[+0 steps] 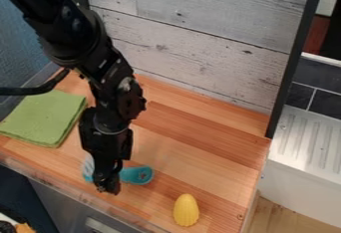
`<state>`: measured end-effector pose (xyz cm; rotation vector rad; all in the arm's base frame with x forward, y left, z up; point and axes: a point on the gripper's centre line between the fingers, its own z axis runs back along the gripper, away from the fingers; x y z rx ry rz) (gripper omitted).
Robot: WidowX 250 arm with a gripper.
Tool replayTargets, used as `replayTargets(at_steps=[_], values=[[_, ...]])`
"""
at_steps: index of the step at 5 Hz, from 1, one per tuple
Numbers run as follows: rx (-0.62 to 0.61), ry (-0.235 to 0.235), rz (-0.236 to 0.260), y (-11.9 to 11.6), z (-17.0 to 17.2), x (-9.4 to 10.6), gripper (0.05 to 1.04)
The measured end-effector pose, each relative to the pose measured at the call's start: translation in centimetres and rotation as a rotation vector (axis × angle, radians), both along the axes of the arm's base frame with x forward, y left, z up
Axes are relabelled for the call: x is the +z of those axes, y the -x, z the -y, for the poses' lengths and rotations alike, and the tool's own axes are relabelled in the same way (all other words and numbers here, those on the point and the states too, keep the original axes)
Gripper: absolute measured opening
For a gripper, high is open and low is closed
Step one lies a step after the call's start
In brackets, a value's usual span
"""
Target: Move the brash to the middle lower side of the table
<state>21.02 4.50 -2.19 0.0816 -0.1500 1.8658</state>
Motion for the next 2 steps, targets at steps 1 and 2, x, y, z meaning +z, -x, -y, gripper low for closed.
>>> replayTargets(at_steps=[1, 2], values=[[-0.005, 0.010, 0.069, -0.7, 0.2, 2.4, 1.001], [0.004, 0.000, 0.127, -1.1, -0.4, 5.3, 1.001]])
